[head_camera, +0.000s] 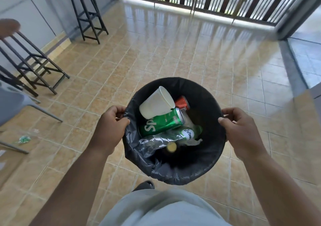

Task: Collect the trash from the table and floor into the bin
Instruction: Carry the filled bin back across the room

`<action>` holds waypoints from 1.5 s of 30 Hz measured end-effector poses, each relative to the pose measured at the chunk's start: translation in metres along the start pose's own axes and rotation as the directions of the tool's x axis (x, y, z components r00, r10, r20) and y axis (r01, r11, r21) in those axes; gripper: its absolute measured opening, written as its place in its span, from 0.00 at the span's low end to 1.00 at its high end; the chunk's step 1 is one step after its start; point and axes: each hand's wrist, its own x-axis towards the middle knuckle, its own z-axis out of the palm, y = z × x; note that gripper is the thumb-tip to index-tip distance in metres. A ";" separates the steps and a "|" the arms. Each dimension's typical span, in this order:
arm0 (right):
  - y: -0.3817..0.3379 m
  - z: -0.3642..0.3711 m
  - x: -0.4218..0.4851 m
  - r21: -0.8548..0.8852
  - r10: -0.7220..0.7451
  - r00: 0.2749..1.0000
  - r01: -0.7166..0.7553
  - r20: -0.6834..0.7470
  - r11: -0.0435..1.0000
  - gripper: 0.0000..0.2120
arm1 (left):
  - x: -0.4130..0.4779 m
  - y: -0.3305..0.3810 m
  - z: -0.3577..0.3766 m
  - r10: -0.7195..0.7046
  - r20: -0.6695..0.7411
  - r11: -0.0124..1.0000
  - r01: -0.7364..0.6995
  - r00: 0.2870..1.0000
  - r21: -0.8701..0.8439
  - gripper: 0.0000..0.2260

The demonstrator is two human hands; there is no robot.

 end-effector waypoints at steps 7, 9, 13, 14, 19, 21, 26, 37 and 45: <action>-0.031 0.050 0.014 -0.023 -0.033 0.997 0.035 0.066 0.999 0.10 | 0.016 -0.010 -0.047 -0.035 -0.066 0.999 0.032 0.997 -0.043 0.12; -0.040 0.069 0.020 -0.020 -0.034 0.997 0.036 0.073 0.999 0.09 | 0.022 -0.013 -0.064 -0.037 -0.087 0.998 0.033 0.996 -0.051 0.12; -0.060 0.112 0.031 -0.023 -0.045 0.993 0.048 0.106 0.999 0.08 | 0.033 -0.019 -0.097 -0.055 -0.158 0.995 0.042 0.986 -0.085 0.13; -0.064 0.122 0.033 -0.030 -0.048 0.991 0.052 0.128 0.998 0.08 | 0.034 -0.021 -0.106 -0.067 -0.177 0.994 0.051 0.982 -0.095 0.13; -0.087 0.168 0.050 -0.049 -0.079 0.966 0.094 0.247 0.994 0.09 | 0.038 -0.036 -0.139 -0.151 -0.281 0.982 0.110 0.948 -0.154 0.13; -0.098 0.185 0.063 -0.047 -0.097 0.947 0.117 0.306 0.992 0.08 | 0.040 -0.036 -0.147 -0.176 -0.323 0.976 0.121 0.930 -0.181 0.11; -0.124 0.232 0.091 -0.017 -0.151 0.864 0.182 0.481 0.983 0.10 | 0.033 -0.041 -0.164 -0.245 -0.477 0.963 0.154 0.844 -0.221 0.12; -0.180 0.351 0.116 0.062 -0.230 0.536 0.312 0.812 0.948 0.10 | -0.009 -0.051 -0.186 -0.406 -0.744 0.914 0.224 0.531 -0.339 0.13; -0.209 0.445 0.048 0.127 -0.249 0.263 0.406 0.932 0.905 0.10 | -0.068 -0.081 -0.221 -0.525 -0.808 0.851 0.137 0.267 -0.507 0.12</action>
